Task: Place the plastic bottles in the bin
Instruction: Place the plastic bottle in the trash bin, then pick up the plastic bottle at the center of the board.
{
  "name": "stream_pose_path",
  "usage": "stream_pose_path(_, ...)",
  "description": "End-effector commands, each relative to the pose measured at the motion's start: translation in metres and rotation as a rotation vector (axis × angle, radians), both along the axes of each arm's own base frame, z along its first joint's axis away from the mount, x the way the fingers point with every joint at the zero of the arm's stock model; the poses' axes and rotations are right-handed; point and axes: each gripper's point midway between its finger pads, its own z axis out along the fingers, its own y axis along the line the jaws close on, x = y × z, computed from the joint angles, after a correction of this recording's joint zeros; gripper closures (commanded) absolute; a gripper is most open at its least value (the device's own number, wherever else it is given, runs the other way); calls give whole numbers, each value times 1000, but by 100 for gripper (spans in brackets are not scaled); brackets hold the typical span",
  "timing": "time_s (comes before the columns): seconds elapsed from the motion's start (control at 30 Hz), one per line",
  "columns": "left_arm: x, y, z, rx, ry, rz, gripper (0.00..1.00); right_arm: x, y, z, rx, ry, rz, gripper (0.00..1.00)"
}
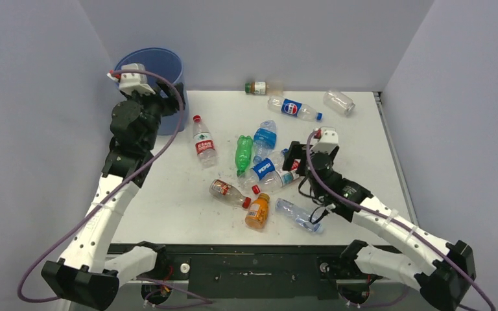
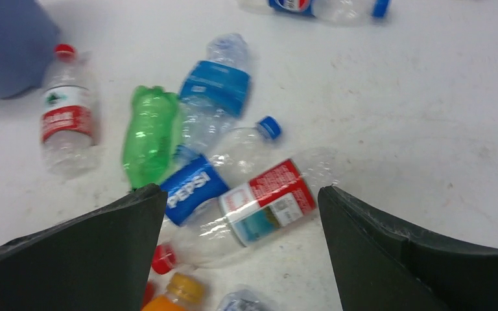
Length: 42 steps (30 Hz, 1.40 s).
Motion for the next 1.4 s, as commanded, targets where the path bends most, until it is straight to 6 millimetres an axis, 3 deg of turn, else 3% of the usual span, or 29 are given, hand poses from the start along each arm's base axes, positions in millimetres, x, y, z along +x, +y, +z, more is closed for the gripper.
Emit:
stream_pose_path(0.0, -38, -58, -70, 79, 199, -249, 34, 19, -20, -48, 192, 193, 38, 10)
stream_pose_path(0.13, -62, -86, -119, 68, 280, -398, 32, 28, -43, -76, 300, 244, -26, 10)
stream_pose_path(0.3, -84, -100, -158, -15, 346, -496, 30, 28, -41, -101, 373, 279, -43, 10)
stream_pose_path(0.4, -98, -102, -162, 1, 378, -543, 26, 25, -33, -106, 387, 304, -3, 10)
stream_pose_path(0.5, -108, -91, -165, 63, 389, -520, 22, 11, -29, -112, 289, 347, 55, 10)
stream_pose_path(0.63, -115, -82, -175, 51, 374, -485, 13, -22, -21, -125, 117, 426, 112, 10)
stream_pose_path(0.7, -118, -86, -169, 42, 355, -508, 2, -41, -16, -132, 50, 460, 130, 10)
stream_pose_path(0.93, -121, -88, -171, 28, 388, -520, 4, -80, -17, -143, -207, 503, 94, 10)
stream_pose_path(1.2, -123, -87, -169, 20, 369, -519, 4, -88, -16, -172, -424, 554, 60, 10)
stream_pose_path(1.37, -124, -91, -169, 19, 368, -542, 4, -81, -16, -174, -450, 543, 34, 10)
